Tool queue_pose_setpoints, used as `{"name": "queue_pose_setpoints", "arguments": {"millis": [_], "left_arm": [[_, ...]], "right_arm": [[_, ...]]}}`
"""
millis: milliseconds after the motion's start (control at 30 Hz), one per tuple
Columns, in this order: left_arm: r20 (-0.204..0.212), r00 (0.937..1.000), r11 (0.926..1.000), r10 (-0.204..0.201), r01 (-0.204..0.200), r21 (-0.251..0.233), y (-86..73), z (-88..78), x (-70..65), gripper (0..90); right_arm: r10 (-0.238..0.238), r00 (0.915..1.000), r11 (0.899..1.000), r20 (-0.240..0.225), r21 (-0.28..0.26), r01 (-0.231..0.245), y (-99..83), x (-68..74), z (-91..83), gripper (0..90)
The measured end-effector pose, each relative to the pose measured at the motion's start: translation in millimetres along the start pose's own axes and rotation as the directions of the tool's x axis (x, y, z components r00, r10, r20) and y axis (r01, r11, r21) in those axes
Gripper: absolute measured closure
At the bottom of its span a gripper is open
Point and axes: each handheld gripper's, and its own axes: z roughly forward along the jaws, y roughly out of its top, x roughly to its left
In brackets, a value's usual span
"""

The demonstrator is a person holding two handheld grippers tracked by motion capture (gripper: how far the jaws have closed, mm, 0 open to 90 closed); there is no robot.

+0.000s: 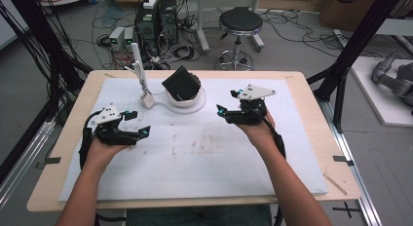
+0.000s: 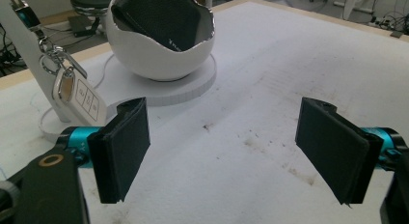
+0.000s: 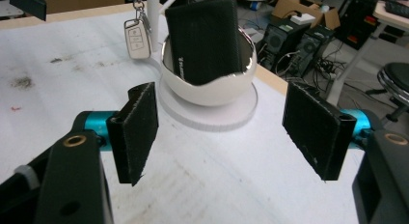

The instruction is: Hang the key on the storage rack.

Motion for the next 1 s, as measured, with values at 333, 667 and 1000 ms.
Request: {"name": "queue_pose_setpoints", "arguments": {"millis": [333, 667, 1000], "left_arm": [[-0.005, 1.0000, 1.0000, -0.007, 0.007, -0.007, -2.0, 2.4, -1.3, 19.7], [-0.008, 1.0000, 0.9999, 0.000, 0.000, -0.012, -3.4, 3.1, -2.9, 19.7], [0.006, 0.9998, 0.9998, 0.020, -0.020, -0.009, -3.7, 3.2, -7.2, 19.7]], "right_arm": [[0.092, 0.9955, 0.996, 0.023, -0.005, -0.092, -37.9, -11.0, -26.8, 21.6], [0.156, 0.9872, 0.988, 0.035, -0.019, -0.155, -80.0, -15.5, -41.3, 20.4], [0.188, 0.9803, 0.982, 0.061, -0.013, -0.187, -92.3, -15.7, -47.5, 20.4]]}}
